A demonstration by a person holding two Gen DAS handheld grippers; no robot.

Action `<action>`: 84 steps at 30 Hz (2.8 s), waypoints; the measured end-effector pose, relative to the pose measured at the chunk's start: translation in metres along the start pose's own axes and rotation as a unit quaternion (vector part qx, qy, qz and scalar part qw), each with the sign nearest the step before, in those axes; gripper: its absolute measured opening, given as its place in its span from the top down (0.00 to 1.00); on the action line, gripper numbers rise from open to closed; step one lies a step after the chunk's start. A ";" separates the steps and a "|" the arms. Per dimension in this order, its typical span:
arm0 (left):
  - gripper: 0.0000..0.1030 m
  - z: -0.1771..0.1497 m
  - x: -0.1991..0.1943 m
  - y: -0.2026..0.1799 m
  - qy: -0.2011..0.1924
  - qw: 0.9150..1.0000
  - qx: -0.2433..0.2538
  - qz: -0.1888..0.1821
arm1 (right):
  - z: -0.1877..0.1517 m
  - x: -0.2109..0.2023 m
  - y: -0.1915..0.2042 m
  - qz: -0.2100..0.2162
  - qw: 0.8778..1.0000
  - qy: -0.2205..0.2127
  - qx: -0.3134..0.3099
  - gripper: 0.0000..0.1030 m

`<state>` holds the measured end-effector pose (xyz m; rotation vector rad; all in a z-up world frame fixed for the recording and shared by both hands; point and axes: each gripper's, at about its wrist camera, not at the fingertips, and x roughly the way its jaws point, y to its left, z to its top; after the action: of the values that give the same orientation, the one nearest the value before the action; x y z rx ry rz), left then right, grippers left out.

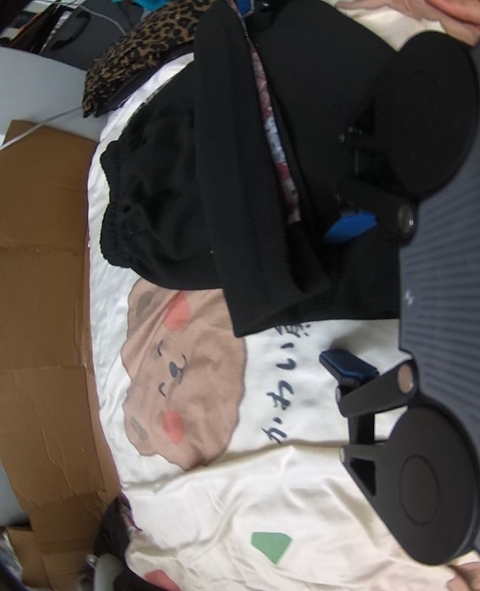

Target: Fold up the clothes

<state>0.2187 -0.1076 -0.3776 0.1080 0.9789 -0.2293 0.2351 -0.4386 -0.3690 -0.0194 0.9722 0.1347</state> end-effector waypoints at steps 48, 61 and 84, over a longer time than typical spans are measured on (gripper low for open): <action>0.87 0.073 0.026 0.024 -0.031 0.996 -0.082 -0.028 | 0.075 0.031 -0.029 0.087 0.992 -0.045 0.081 0.96; 0.96 0.072 0.023 0.024 -0.040 0.995 -0.087 -0.007 | 0.090 0.017 -0.018 0.042 0.996 -0.071 0.046 0.97; 0.84 0.071 0.050 0.020 0.001 0.997 -0.076 0.028 | 0.088 0.068 -0.015 0.036 0.997 -0.028 0.057 0.57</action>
<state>0.3076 -0.1092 -0.3803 -0.0030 0.9905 -0.1028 0.3467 -0.4396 -0.3764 0.1240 0.9239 0.1450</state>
